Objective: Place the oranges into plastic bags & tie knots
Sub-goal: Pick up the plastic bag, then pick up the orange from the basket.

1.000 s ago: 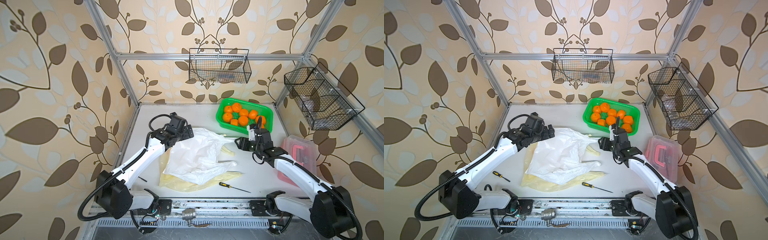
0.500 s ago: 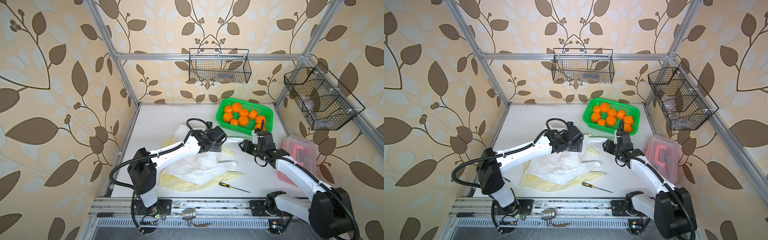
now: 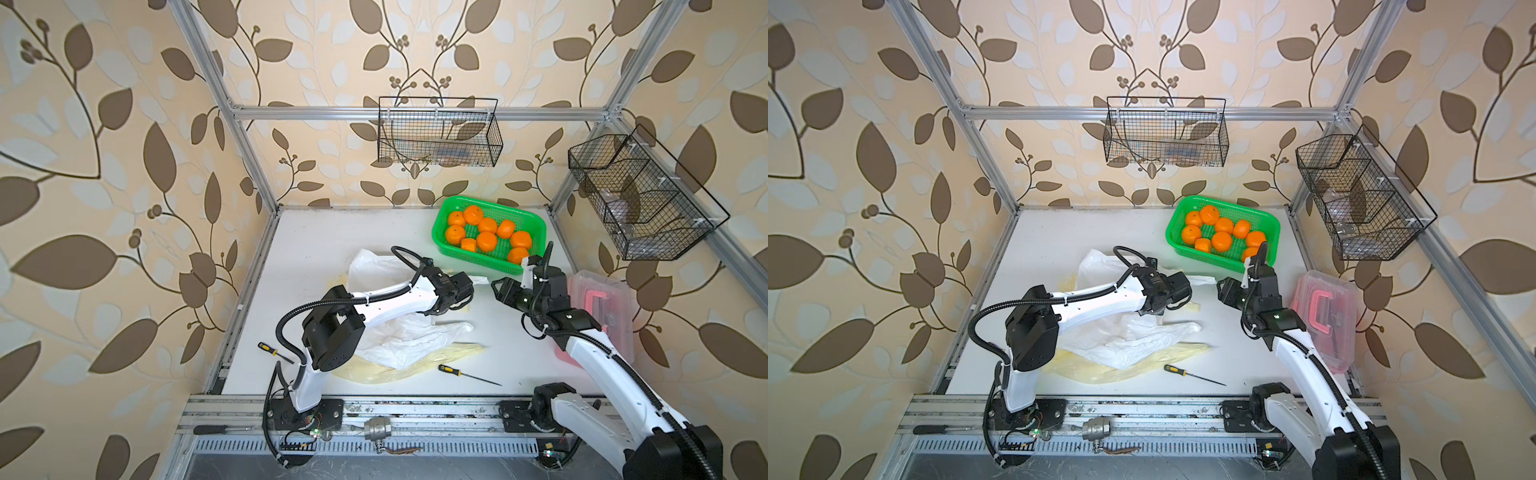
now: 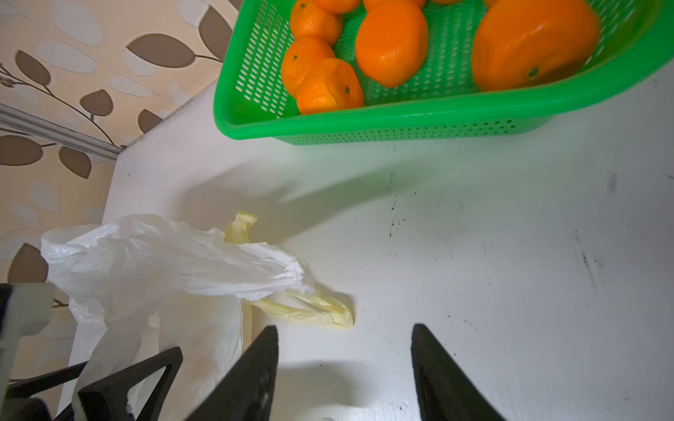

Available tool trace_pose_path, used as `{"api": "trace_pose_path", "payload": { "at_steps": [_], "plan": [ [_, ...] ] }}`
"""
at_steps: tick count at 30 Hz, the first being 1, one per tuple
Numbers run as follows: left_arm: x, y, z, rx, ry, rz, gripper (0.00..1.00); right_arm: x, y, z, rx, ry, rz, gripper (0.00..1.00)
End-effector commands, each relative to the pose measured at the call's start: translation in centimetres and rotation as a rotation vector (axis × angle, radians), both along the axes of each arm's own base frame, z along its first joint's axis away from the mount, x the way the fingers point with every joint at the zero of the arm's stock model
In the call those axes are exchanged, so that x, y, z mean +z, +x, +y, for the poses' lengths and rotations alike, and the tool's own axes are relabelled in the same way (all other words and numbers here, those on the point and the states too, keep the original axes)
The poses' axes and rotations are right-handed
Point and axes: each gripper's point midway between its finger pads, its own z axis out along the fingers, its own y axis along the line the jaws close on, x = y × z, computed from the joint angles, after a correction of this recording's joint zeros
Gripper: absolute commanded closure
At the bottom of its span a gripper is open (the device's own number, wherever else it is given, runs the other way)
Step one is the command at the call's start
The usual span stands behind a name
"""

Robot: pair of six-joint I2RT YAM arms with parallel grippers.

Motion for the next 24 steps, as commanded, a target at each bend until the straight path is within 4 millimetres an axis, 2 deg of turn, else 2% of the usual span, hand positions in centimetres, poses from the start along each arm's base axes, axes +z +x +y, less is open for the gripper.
{"api": "trace_pose_path", "payload": {
  "at_steps": [1,4,8,12,16,21,24],
  "plan": [
    [4.4,1.0,0.7,0.019,-0.027,-0.086,0.49,2.8,0.6,-1.7,-0.085,-0.023,-0.118,0.40],
    [7.4,1.2,0.6,-0.016,-0.131,-0.107,0.70,6.5,1.0,-2.9,-0.148,-0.024,-0.253,0.39],
    [11.8,1.5,0.4,-0.050,-0.364,-0.104,0.86,8.9,1.6,-4.5,-0.207,-0.102,-0.325,0.38],
    [17.3,1.2,0.1,-0.123,-0.621,-0.112,0.89,9.2,3.0,-7.0,-0.254,-0.140,-0.240,0.38],
    [22.4,0.2,-0.9,-0.223,-0.839,-0.114,0.88,8.6,5.8,-7.3,-0.190,-0.093,-0.166,0.38],
    [25.3,-1.2,-2.2,-0.308,-0.979,-0.084,0.87,7.2,9.7,-5.8,-0.076,-0.085,-0.059,0.35],
    [24.9,-1.2,-2.6,-0.336,-1.014,-0.073,0.85,6.2,11.8,-5.2,-0.053,-0.103,-0.015,0.33]
  ]
}}
